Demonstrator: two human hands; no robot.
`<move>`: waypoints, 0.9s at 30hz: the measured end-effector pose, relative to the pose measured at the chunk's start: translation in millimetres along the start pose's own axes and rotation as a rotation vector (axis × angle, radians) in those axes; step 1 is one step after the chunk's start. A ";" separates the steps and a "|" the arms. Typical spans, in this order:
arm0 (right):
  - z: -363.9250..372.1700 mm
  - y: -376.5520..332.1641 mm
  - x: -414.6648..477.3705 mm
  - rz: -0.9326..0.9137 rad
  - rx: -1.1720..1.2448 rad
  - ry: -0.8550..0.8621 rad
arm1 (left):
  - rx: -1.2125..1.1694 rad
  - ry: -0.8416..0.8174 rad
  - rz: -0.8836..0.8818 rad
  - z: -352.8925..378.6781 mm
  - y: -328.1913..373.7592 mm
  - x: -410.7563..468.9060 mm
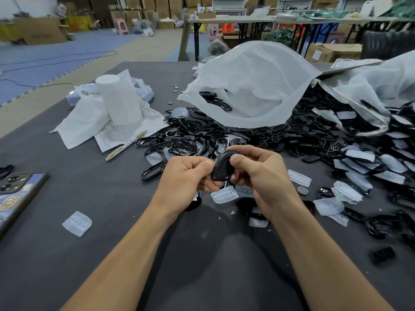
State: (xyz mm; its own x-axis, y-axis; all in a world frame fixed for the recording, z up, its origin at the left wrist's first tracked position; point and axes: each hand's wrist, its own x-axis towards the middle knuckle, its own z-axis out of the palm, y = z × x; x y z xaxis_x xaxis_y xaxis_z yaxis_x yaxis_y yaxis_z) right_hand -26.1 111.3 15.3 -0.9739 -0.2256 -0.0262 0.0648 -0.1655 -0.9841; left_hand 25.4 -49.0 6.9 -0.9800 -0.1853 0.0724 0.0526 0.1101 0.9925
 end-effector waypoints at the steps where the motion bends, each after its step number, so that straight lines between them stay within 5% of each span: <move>1: 1.7 0.4 -0.3 -0.019 -0.021 0.018 | 0.035 0.020 0.025 1.4 -1.0 -0.4; 7: 4.5 0.9 -0.2 -0.042 0.032 0.068 | -0.075 0.095 0.010 5.5 -3.4 0.8; 21: -2.3 -4.4 -2.4 0.063 -0.015 -0.106 | -0.093 -0.041 -0.108 -6.2 1.5 3.1; 27: -7.0 -5.4 2.1 0.072 0.198 0.031 | -0.437 0.075 -0.266 -4.0 8.3 5.7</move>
State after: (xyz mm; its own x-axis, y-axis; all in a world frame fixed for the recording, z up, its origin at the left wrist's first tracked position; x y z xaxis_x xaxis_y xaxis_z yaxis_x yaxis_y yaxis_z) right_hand -30.0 118.5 19.4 -0.9713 -0.2144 -0.1034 0.1727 -0.3359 -0.9259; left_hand 21.1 -53.0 15.9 -0.9547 -0.2229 -0.1969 -0.1055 -0.3653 0.9249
